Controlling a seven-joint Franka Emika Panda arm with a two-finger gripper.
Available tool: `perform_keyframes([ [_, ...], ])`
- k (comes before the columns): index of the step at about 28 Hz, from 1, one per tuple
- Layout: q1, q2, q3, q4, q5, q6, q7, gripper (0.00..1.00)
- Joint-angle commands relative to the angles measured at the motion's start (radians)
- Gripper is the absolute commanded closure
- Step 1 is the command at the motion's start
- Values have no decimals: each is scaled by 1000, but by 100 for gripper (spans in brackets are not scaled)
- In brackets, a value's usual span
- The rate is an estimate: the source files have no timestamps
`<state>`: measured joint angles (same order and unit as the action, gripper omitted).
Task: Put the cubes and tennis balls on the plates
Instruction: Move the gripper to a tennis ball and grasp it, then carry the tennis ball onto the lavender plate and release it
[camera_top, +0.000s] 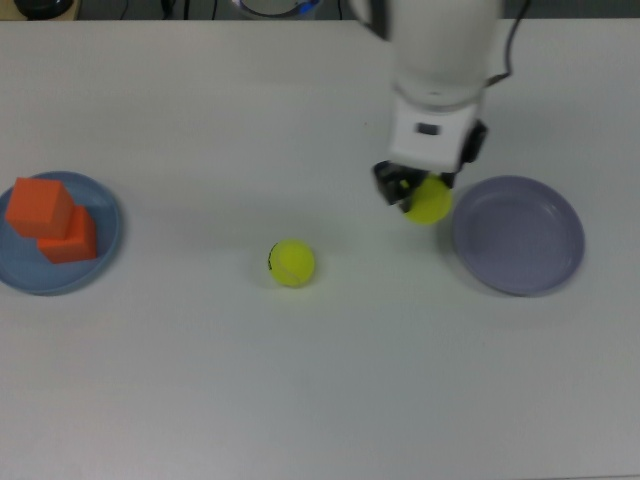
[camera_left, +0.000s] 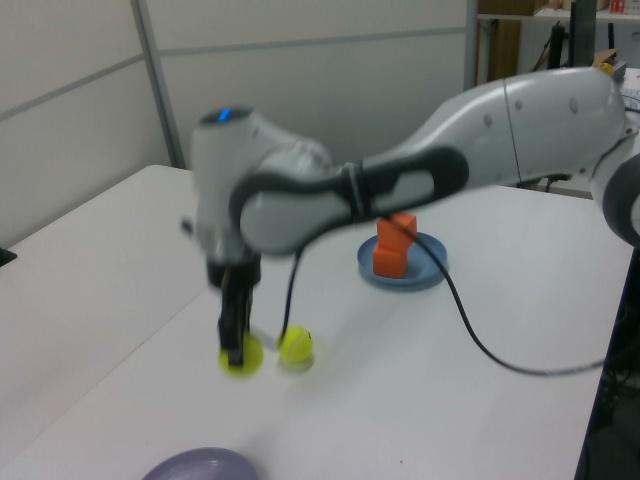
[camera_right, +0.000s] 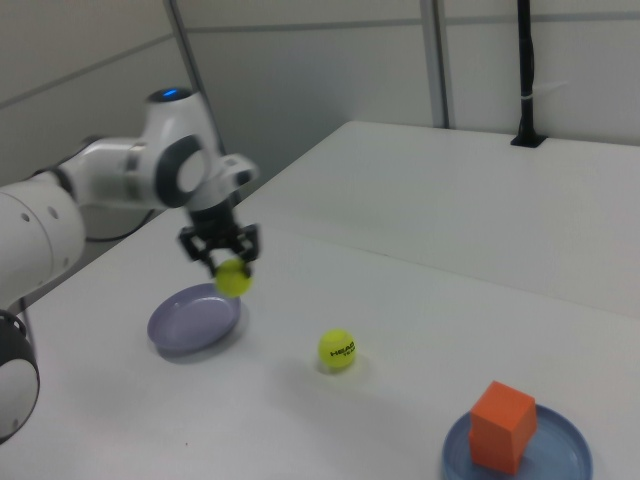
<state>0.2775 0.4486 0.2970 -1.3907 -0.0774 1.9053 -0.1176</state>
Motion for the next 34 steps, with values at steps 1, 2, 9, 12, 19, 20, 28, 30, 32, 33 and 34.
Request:
perform_keyframes([
  [1,8,-19,90,-114,-116,69,211,100],
  [2,15,-19,93,-126,-128,81,235,100],
  [9,49,5,97,-156,-140,147,269,100],
  [12,60,31,97,-154,-144,190,269,100],
  [19,89,76,97,-149,-160,258,271,100],
  [20,92,81,97,-149,-165,258,272,100],
  [28,100,111,97,-148,-199,262,319,0],
  [30,100,110,97,-148,-197,262,320,0],
  [32,92,99,97,-146,-188,255,322,0],
  [33,91,96,97,-146,-186,253,323,0],
  [34,88,88,96,-145,-186,253,325,0],
])
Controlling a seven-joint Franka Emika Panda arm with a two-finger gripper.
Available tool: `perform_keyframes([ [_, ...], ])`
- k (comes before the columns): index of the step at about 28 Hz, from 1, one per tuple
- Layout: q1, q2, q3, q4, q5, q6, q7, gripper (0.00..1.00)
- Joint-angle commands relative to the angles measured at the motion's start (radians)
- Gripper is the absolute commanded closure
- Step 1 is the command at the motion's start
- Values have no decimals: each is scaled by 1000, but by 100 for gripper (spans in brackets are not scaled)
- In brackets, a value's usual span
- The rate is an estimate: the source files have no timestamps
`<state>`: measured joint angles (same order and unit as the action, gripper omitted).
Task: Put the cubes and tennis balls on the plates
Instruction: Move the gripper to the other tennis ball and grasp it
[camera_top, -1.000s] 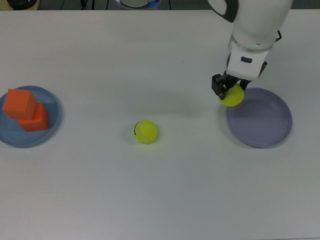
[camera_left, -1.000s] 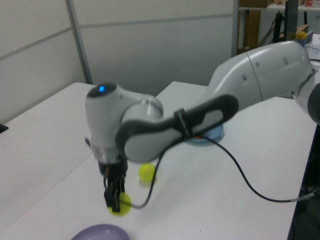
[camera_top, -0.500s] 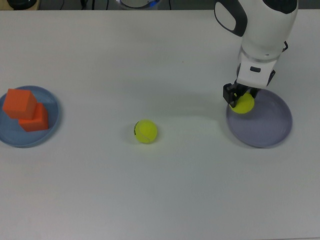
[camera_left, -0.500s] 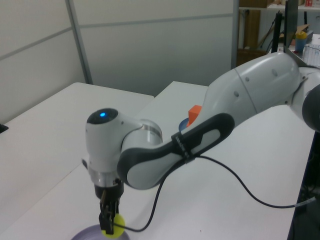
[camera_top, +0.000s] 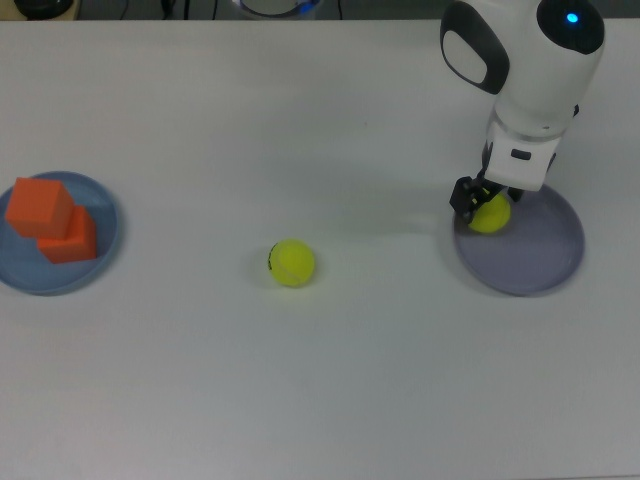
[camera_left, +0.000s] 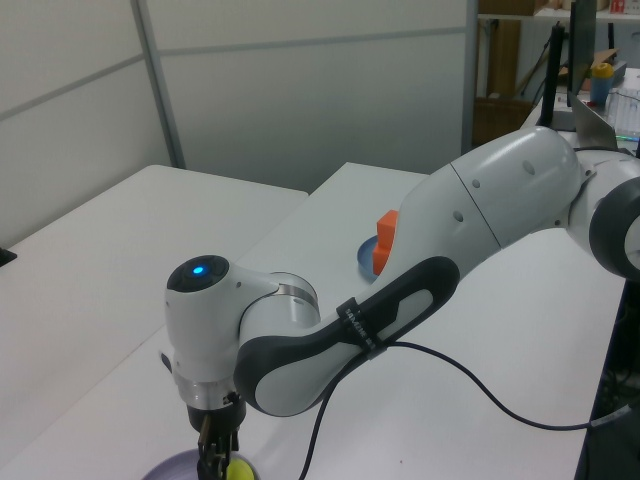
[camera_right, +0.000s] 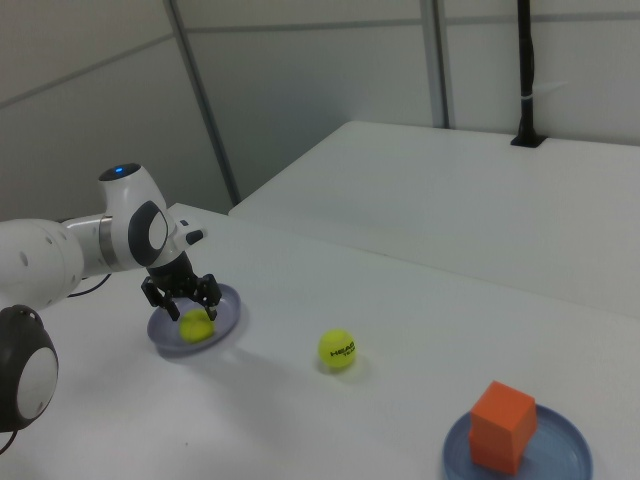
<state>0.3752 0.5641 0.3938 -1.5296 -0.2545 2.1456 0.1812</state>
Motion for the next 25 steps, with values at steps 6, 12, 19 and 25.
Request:
perform_keyframes([
  [6,-71,-87,-10,5,30,5,26,0],
  [12,-105,-102,-182,23,113,11,14,0],
  [19,-113,-101,-297,22,211,11,-58,0],
  [25,-119,-96,-331,11,251,5,-120,0],
])
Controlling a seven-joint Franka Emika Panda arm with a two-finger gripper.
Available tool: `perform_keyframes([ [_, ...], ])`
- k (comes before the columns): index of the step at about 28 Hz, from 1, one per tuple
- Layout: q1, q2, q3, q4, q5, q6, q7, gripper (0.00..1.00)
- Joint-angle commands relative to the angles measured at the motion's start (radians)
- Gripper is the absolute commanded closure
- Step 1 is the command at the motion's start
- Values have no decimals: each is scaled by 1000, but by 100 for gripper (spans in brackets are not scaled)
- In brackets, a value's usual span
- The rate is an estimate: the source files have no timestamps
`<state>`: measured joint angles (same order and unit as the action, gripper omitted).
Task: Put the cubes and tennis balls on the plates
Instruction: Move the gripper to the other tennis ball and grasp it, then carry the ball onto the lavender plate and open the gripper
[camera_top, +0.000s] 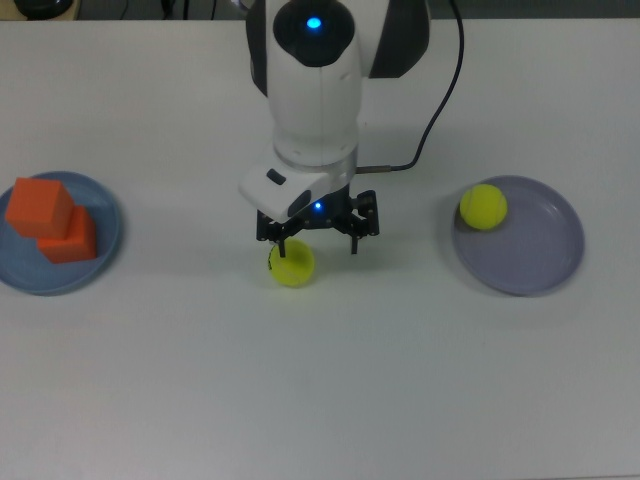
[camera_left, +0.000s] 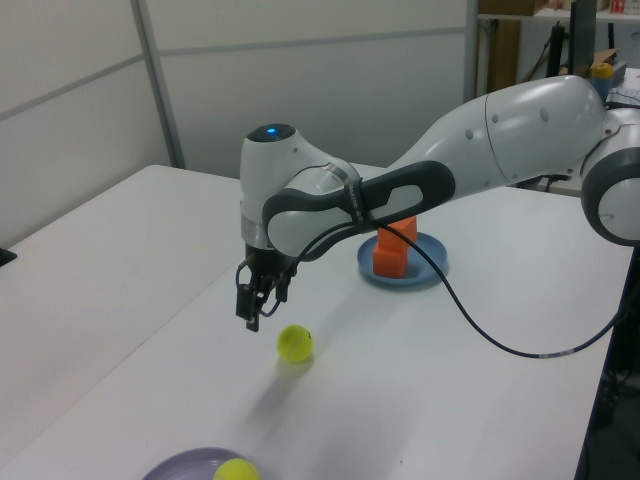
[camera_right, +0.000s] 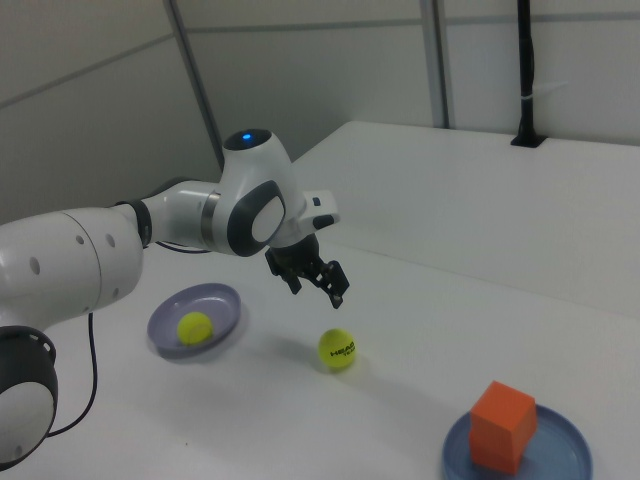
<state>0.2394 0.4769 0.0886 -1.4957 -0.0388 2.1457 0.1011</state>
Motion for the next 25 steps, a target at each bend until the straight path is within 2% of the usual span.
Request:
perform_keyframes([
  [1,15,-9,-30,-29,36,5,-40,0],
  [14,9,25,-62,-69,36,-12,-43,0],
  [24,8,45,-66,-89,36,-12,-43,0],
  [25,6,46,-66,-89,36,-12,-43,3],
])
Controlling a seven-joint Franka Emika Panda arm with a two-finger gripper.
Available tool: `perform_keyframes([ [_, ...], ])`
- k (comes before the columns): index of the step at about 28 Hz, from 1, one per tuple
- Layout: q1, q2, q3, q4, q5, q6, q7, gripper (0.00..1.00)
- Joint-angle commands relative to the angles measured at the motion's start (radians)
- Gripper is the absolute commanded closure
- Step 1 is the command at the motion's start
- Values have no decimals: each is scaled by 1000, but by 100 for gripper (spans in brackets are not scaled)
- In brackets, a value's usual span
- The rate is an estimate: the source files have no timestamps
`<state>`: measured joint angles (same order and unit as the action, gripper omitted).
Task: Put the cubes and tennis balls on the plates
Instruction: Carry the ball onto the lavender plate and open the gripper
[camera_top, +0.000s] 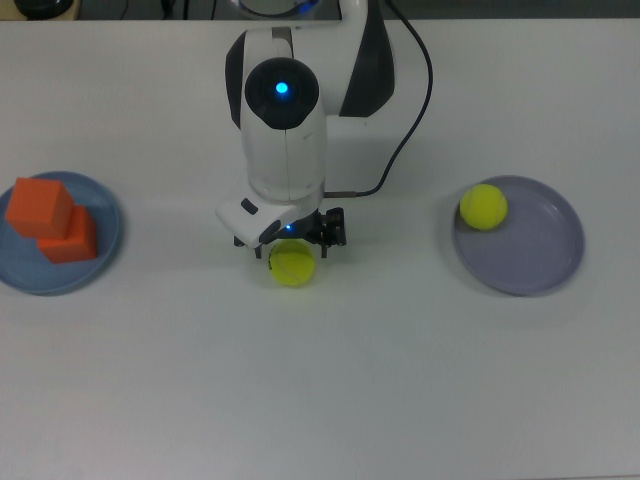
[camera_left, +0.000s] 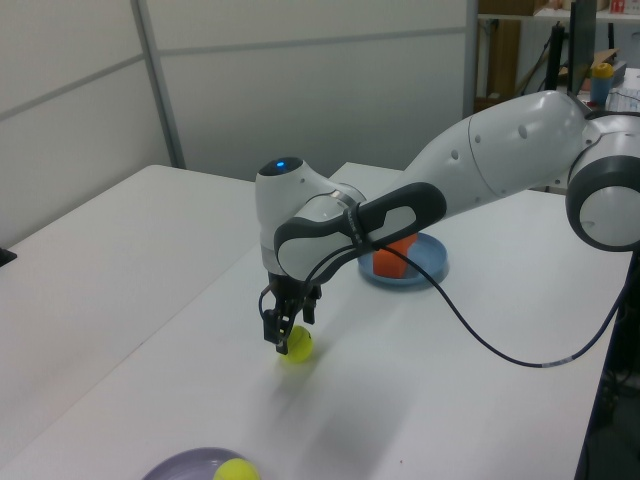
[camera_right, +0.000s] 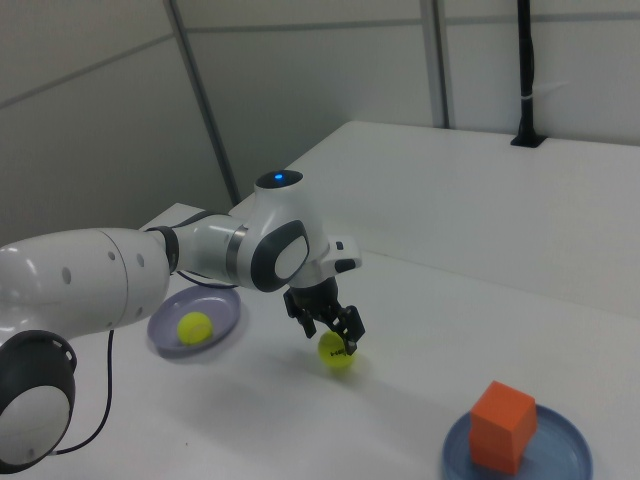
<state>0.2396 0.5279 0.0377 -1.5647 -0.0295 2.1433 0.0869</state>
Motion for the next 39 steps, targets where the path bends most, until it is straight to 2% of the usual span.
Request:
perform_keyframes([
  [1,4,-5,-15,-21,26,-10,-29,10],
  [4,1,-2,-15,-24,26,-10,-29,31],
  [5,1,7,-15,-23,26,-10,-29,51],
  [9,-2,12,-15,-21,29,-10,-55,92],
  [10,-5,11,-13,-18,46,-10,-70,100],
  [14,3,-11,-9,-12,74,-10,-87,100],
  [16,10,-54,1,-12,80,-25,-90,100],
  [19,23,-72,34,15,85,-49,-90,100],
  [20,24,-74,65,34,85,-63,-87,100],
  [21,24,-75,79,38,85,-65,-84,100],
  [24,36,-75,108,51,82,-63,-82,100],
  [29,87,-65,139,52,65,-51,-85,100],
  [31,122,-52,151,52,40,-34,-85,100],
  [34,164,-39,151,52,10,-4,-85,100],
  [39,199,-16,151,51,-4,38,-84,100],
])
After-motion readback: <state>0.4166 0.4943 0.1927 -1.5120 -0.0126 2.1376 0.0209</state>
